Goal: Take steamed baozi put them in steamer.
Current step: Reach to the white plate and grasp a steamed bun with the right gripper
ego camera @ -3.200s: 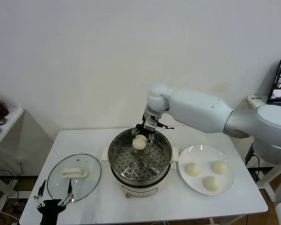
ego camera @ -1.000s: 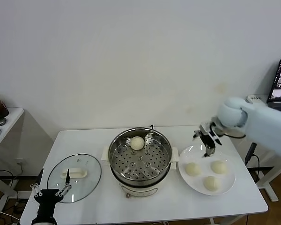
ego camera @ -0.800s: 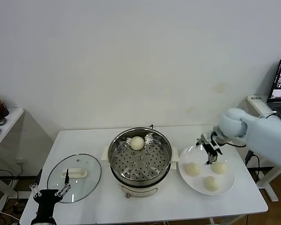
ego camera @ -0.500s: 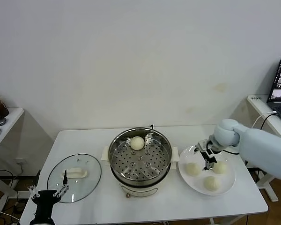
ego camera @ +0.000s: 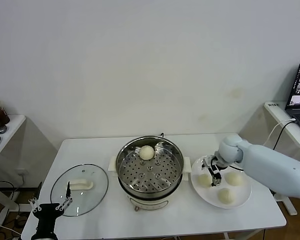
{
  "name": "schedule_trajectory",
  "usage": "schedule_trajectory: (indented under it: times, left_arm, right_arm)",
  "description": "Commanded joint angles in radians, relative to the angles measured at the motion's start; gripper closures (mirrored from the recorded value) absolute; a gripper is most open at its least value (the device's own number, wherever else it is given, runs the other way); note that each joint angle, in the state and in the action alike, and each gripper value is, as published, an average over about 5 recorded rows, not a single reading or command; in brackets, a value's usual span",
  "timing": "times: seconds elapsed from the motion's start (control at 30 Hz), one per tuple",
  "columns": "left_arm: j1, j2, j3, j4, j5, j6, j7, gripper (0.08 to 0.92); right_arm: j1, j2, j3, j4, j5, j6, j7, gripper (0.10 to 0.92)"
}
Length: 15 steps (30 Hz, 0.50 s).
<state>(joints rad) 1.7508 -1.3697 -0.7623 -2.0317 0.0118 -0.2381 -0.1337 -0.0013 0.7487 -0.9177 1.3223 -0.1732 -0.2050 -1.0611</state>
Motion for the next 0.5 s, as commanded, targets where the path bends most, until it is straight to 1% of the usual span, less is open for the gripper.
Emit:
schedule_trajectory:
  times: [0.03,0.1,0.3,0.5]
  left_arm:
    - [-0.001,0.000,0.001,0.000,-0.001,0.001,0.000,0.177]
    - [-0.001,0.000,0.001,0.000,-0.001,0.001,0.000,0.177]
    - [0.000,-0.001,0.002,-0.002,-0.001,0.001,0.000,0.177]
    - [0.003,-0.002,0.002,-0.008,-0.001,0.002,0.000,0.177]
  right_arm:
    - [-0.031,0.024,0.020,-0.029,-0.020,-0.002,0.001,0.262]
    - [-0.032,0.023,0.022,-0.028,-0.021,-0.005,-0.001,0.284]
    - [-0.033,0.023,0.025,-0.025,-0.023,-0.008,-0.013,0.391]
    - [-0.023,0.017,0.027,-0.018,-0.021,-0.003,-0.026,0.530]
